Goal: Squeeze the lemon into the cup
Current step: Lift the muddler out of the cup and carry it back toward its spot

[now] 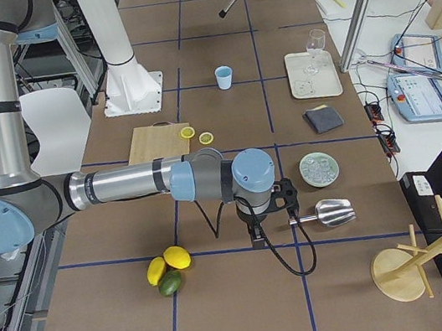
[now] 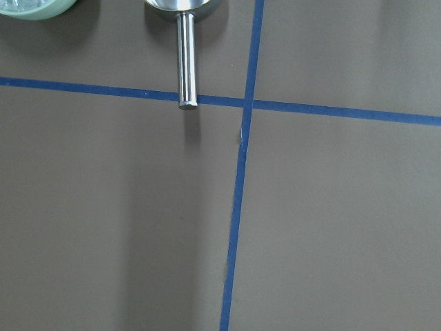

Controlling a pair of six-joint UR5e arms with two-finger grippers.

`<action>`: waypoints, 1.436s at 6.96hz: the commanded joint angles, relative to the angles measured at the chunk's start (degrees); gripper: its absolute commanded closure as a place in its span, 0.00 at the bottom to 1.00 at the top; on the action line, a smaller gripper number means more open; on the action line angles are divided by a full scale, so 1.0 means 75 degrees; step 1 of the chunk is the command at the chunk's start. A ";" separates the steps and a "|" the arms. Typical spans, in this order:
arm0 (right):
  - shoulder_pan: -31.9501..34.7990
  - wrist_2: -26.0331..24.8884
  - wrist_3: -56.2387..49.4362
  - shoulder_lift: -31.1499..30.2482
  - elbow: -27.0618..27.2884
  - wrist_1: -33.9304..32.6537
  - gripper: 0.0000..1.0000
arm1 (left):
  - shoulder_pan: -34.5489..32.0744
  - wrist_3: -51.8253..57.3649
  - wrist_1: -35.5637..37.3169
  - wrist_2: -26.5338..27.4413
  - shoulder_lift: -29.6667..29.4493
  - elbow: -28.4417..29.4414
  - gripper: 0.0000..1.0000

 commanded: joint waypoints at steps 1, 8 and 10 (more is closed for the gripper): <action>0.0000 0.0000 0.0086 0.0029 0.0115 0.0000 0.00 | -0.0062 0.0016 0.2229 -0.0475 0.0058 -0.0068 1.00; 0.0000 0.0023 0.0649 -0.0018 0.0712 0.0000 0.00 | 0.0032 0.1340 0.4070 -0.2094 -0.0584 0.2832 1.00; 0.0000 0.0023 0.0661 -0.0018 0.0760 0.0000 0.00 | 0.0020 0.1328 0.3505 -0.2094 -0.0598 0.3411 1.00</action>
